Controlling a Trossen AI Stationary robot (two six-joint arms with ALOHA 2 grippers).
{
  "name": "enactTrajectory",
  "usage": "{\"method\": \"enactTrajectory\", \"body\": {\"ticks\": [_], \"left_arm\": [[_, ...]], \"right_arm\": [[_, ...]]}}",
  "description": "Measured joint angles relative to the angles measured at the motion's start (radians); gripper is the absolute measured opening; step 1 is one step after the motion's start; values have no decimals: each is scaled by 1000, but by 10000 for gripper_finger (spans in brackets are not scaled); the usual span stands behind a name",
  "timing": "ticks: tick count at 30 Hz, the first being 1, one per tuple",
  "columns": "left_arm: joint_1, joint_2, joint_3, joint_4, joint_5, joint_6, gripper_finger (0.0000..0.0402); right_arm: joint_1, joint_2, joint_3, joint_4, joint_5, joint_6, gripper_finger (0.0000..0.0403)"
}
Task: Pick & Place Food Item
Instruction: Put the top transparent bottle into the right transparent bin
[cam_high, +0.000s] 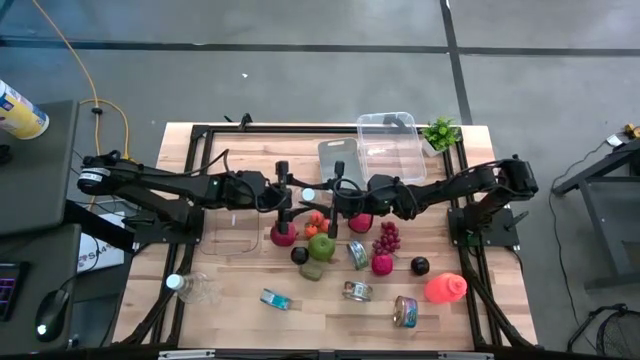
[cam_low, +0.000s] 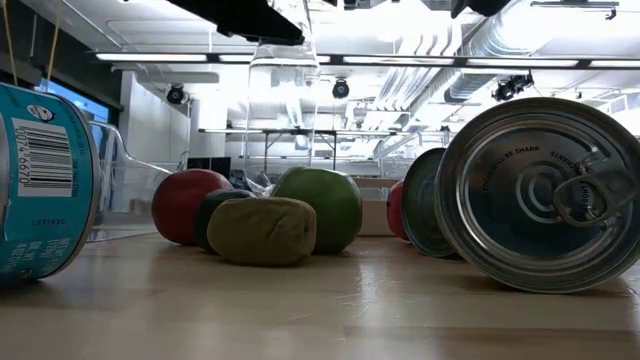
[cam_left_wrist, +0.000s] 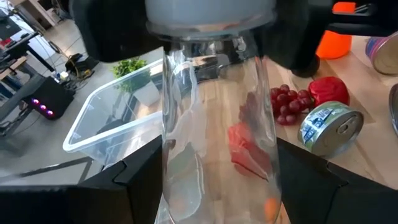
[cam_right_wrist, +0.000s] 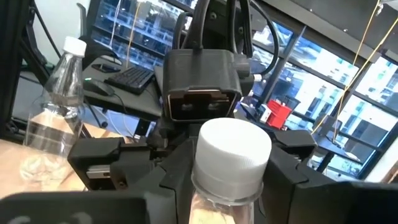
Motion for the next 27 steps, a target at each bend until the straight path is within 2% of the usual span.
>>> {"method": "enactTrajectory", "body": {"ticks": [7,17,27], "left_arm": [[0,0,0,-2,0,42,251],[-1,0,0,-13,-24,93,294],[-36,-9,1,7,-30,119,319]], "right_arm": [[2,-1,1,-34,33,-12,114],[4,-1,0,-51,40,-5,114],[16,4,-3,-123,48,-4,114]]}}
